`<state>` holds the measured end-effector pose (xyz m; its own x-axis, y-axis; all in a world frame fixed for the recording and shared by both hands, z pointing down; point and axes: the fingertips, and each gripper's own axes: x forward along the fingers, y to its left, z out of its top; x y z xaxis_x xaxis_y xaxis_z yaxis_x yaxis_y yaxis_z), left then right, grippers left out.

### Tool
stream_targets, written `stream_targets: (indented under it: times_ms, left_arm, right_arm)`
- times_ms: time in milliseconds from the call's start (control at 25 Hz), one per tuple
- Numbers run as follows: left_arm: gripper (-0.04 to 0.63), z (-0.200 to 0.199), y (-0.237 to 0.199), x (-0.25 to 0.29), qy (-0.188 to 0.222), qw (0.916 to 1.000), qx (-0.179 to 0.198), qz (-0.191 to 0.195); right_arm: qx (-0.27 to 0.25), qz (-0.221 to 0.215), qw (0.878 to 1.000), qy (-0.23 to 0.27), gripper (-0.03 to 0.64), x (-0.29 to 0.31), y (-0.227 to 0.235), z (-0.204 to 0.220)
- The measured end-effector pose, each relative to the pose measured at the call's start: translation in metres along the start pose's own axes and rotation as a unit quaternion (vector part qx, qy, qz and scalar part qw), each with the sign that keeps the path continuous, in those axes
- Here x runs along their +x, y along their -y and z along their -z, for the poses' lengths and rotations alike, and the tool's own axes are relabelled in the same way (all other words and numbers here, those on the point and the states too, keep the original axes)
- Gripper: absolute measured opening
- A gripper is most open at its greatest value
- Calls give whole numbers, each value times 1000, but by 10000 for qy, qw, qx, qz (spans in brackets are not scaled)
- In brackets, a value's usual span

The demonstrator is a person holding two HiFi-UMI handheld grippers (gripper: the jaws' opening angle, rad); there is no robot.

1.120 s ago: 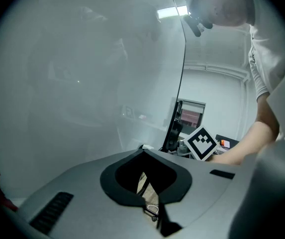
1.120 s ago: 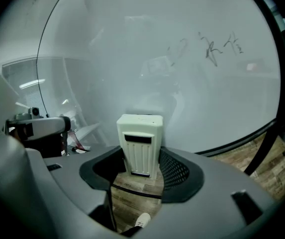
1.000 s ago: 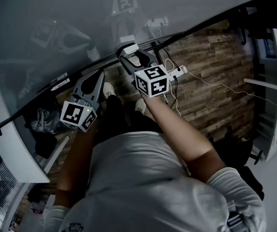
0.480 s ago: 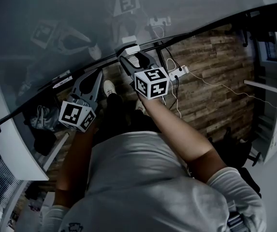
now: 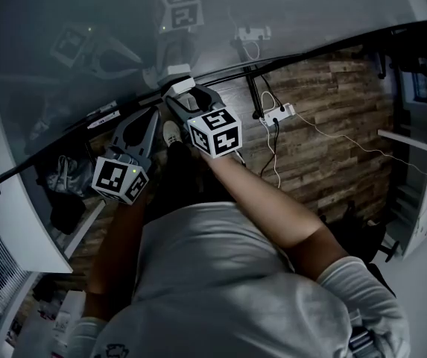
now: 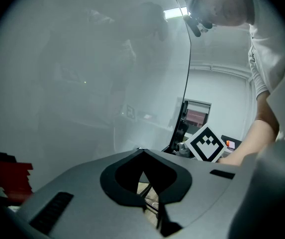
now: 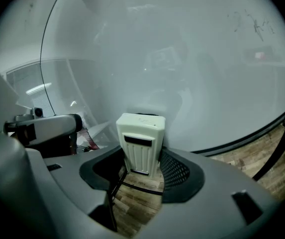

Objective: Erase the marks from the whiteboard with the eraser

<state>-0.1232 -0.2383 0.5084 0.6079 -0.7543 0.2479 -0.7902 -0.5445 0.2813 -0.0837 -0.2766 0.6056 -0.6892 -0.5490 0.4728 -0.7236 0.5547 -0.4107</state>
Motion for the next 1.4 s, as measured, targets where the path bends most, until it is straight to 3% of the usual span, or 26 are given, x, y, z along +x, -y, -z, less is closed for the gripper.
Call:
stream_targets:
  times_ms: [280, 720, 880, 1040, 1400]
  left_arm:
    - [6, 4, -9, -14, -11, 9998, -71, -177]
    - [6, -7, 19, -27, 198, 9995, 49, -230]
    - [6, -13, 37, -36, 299, 9990, 117, -297]
    - [6, -23, 52, -50, 288, 9979, -99, -568]
    - [6, -92, 127, -104, 901, 9944, -164, -525]
  right_arm:
    - [-34, 3, 10000, -20, 233, 1, -3, 3]
    - [-282, -154, 9994, 139, 233, -31, -10, 1]
    - [-367, -243, 9987, 275, 233, -60, -15, -1]
    - [-602, -387, 9962, 505, 233, -99, -28, -17]
    - [-1096, -865, 9833, 1167, 233, -204, -78, -68]
